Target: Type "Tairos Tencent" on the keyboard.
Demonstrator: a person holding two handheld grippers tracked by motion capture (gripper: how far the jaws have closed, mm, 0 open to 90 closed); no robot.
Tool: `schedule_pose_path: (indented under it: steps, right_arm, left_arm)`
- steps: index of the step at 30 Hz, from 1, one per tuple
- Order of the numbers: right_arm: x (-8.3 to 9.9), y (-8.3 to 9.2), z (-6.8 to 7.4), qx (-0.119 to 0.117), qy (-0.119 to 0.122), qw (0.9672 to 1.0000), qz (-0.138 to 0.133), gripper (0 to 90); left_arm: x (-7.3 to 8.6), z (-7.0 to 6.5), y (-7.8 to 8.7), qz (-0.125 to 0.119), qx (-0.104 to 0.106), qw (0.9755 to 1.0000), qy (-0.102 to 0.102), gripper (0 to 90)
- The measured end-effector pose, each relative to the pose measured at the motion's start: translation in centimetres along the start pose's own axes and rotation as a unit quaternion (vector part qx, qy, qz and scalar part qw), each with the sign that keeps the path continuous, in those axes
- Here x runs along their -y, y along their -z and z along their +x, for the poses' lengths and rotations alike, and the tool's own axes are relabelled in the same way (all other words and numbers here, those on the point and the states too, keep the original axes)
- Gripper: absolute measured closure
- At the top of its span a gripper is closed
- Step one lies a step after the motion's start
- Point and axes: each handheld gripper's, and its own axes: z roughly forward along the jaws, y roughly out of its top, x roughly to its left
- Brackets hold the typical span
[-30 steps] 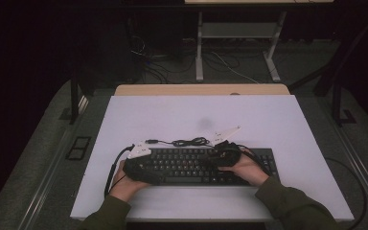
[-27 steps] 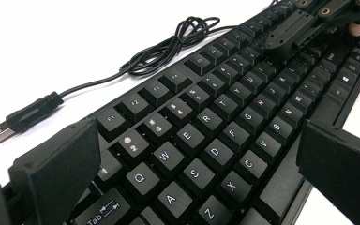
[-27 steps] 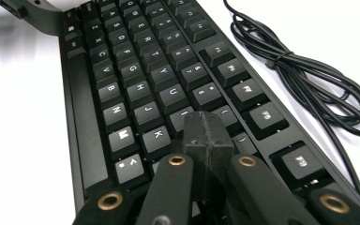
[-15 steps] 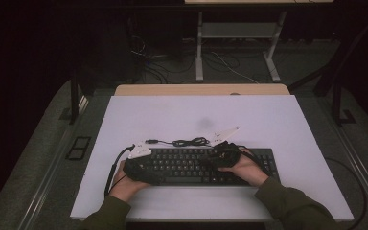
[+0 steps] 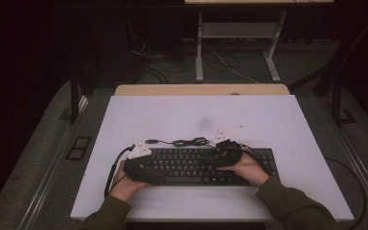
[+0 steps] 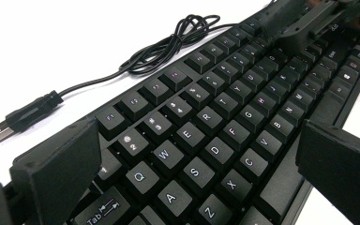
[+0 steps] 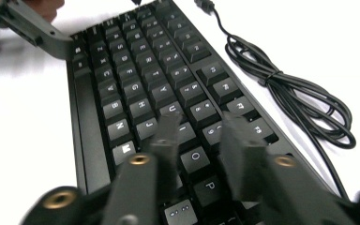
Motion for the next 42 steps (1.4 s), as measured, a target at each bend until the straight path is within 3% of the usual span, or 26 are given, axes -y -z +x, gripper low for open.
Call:
schedule_pose_path:
  steps: [8,16,30,42]
  right_arm:
    - [-0.06,0.34,-0.09,0.006,-0.004,0.9997,-0.023,39.4]
    - [-0.06,0.3,-0.1,0.012,-0.006,0.9994,-0.033,30.1]
    - [-0.07,0.08,-0.08,0.019,-0.001,0.9992,-0.034,25.8]
    - [-0.08,-0.02,-0.1,0.023,0.003,0.9991,-0.034,25.4]
  left_arm:
    - [0.03,0.05,0.19,-0.002,-0.002,1.0,-0.005,5.5]
    - [0.2,0.24,0.42,-0.002,0.001,1.0,-0.003,18.2]
    - [0.5,0.41,0.45,0.003,0.01,0.9999,-0.001,45.8]
    - [0.26,0.45,0.6,0.007,0.018,0.9998,-0.001,87.4]
